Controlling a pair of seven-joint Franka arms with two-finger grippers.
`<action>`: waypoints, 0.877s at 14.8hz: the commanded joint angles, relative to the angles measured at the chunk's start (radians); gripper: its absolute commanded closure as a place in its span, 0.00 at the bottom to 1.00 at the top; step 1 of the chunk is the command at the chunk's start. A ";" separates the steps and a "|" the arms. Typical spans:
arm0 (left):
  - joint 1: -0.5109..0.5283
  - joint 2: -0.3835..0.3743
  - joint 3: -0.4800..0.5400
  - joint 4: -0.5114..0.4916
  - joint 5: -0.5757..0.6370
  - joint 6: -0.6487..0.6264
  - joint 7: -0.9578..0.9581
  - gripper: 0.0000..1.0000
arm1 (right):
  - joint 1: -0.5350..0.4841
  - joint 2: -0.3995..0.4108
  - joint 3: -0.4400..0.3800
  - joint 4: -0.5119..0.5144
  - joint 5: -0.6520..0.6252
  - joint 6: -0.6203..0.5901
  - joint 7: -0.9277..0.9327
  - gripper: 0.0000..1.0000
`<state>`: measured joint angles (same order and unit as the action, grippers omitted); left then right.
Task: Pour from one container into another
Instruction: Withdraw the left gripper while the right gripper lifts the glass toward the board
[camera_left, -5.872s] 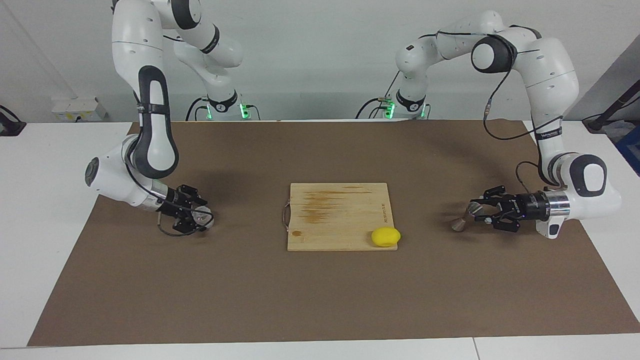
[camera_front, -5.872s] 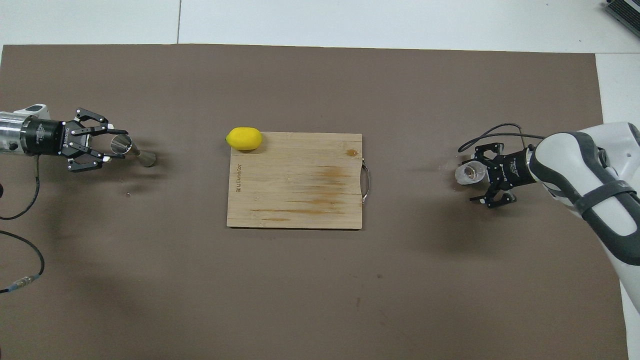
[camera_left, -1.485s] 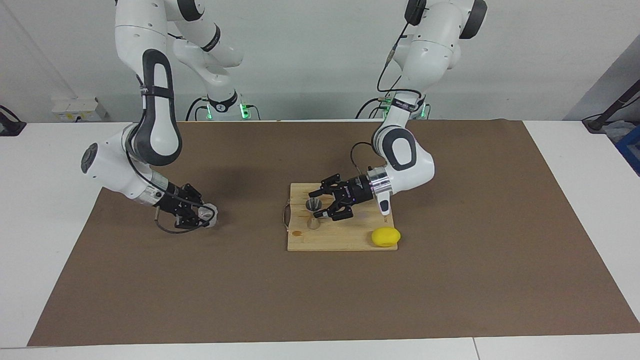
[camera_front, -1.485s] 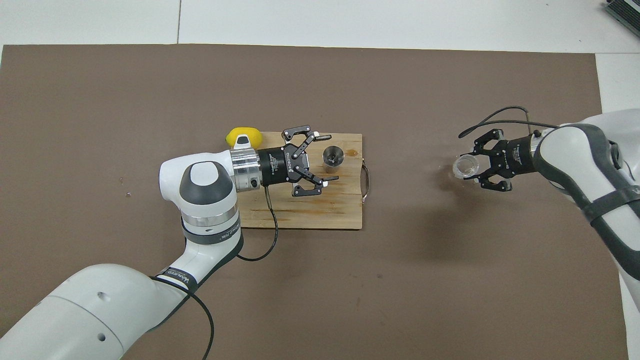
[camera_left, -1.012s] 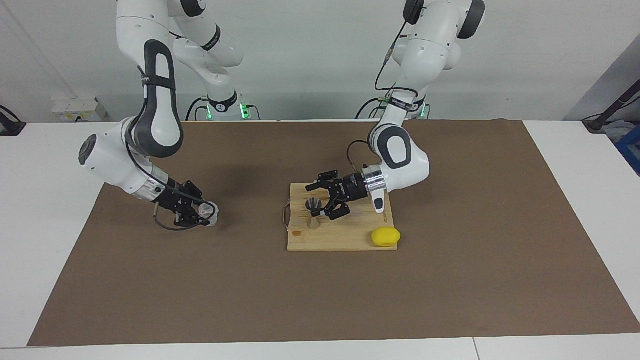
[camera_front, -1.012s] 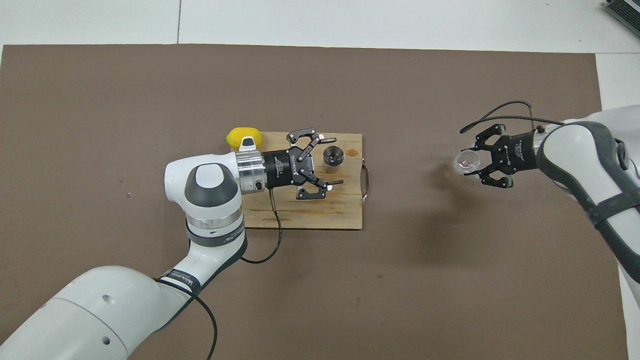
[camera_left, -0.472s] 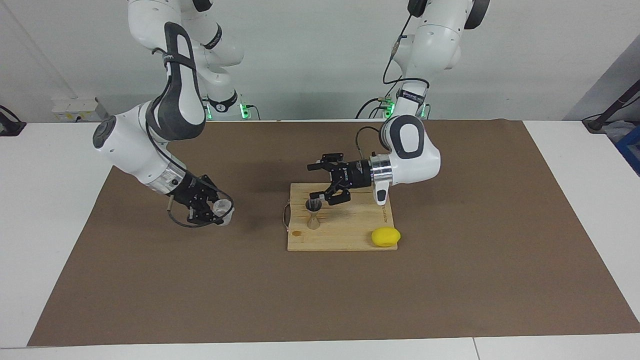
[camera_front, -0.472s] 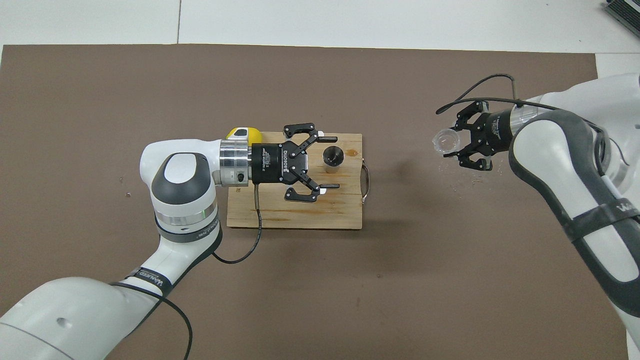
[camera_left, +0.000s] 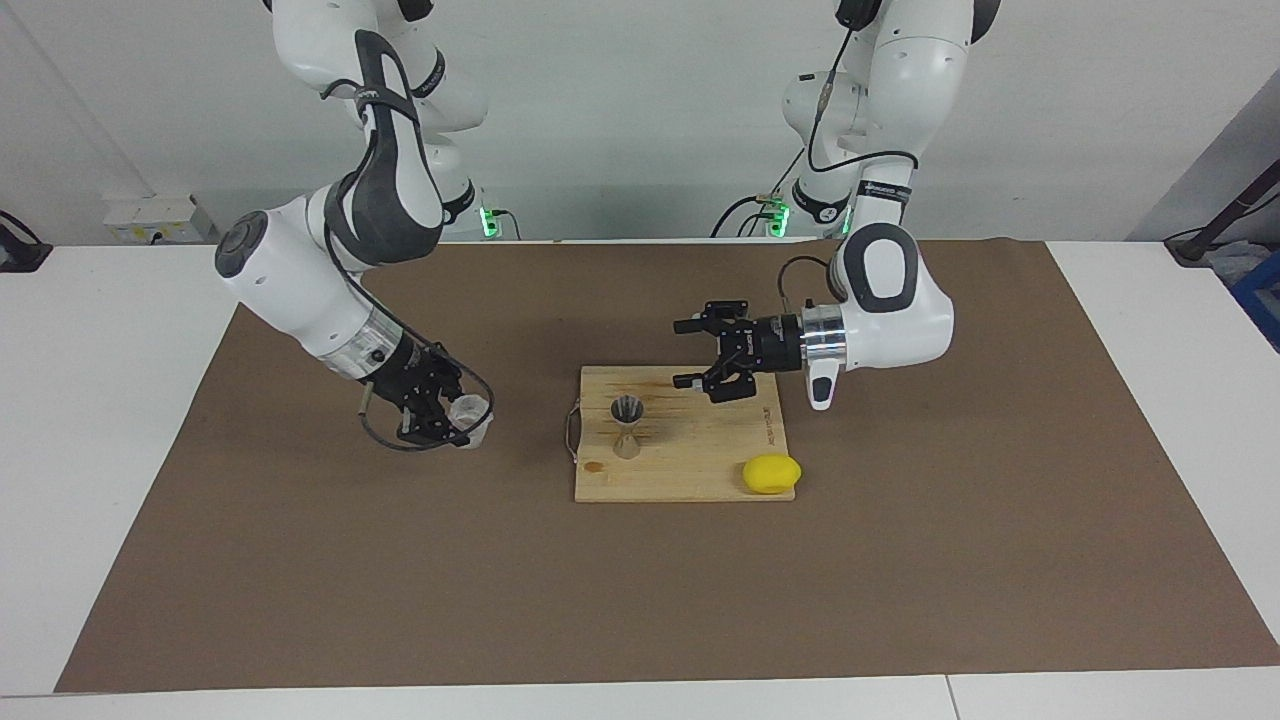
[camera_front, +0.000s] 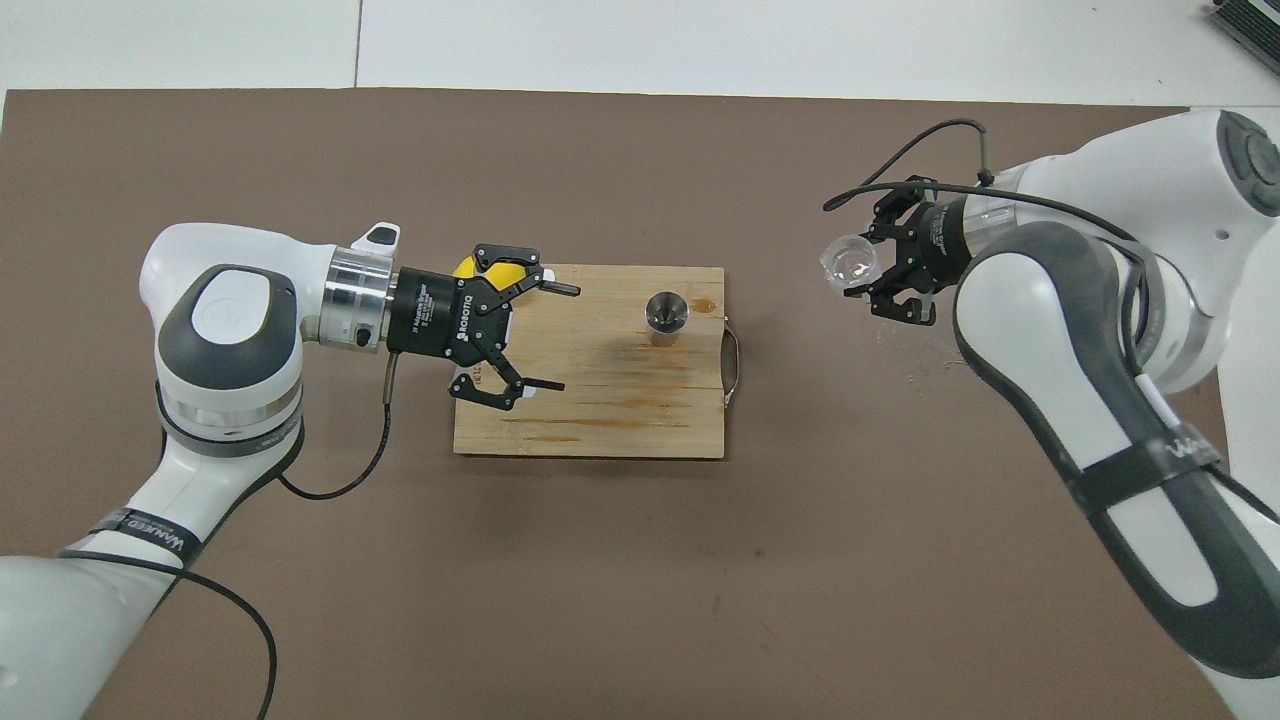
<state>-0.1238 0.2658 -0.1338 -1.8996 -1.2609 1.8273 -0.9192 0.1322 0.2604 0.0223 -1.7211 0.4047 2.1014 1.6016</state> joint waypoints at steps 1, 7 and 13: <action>0.041 -0.066 -0.004 -0.006 0.171 -0.029 -0.003 0.00 | 0.046 0.030 0.001 0.067 -0.064 -0.004 0.087 0.94; 0.039 -0.149 -0.004 0.045 0.486 -0.029 0.066 0.00 | 0.151 0.086 0.001 0.162 -0.199 -0.007 0.230 0.97; 0.044 -0.223 -0.006 0.079 0.799 -0.030 0.333 0.00 | 0.259 0.134 0.001 0.199 -0.360 -0.012 0.282 0.98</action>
<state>-0.0844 0.0803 -0.1397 -1.8162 -0.5594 1.8063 -0.6860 0.3731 0.3718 0.0248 -1.5595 0.0961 2.1012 1.8646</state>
